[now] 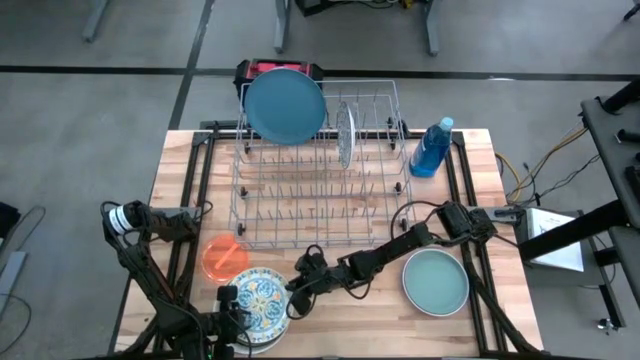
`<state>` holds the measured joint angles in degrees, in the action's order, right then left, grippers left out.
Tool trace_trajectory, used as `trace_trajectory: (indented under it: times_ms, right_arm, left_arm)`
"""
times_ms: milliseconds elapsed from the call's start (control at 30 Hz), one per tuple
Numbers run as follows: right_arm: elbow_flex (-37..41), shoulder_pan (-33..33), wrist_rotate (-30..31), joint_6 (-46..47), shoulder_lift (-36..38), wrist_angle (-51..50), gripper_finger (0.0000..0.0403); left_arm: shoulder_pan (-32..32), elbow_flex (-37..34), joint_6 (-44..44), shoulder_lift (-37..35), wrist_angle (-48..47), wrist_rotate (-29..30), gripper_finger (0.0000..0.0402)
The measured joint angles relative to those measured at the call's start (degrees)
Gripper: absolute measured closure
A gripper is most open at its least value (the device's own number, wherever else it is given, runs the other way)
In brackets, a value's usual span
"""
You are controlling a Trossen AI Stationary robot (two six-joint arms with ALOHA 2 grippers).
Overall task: Sort dishes
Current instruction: Put the white-orange patterned plate in the dish rack
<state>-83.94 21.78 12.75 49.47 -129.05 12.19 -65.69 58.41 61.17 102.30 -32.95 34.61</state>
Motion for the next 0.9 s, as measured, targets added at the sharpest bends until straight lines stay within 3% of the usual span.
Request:
trace_trajectory:
  times_ms: [700,900]
  right_arm:
    - [0.0,0.0,-0.2,-0.2,0.0,-1.3,0.0368]
    - [0.0,-0.1,-3.7,1.2,0.0,-0.5,0.0363]
  left_arm:
    - [-0.1,0.0,1.1,-0.5,0.0,-1.5,0.0248]
    - [0.0,-0.6,1.9,0.0,0.8,-0.9,0.0248]
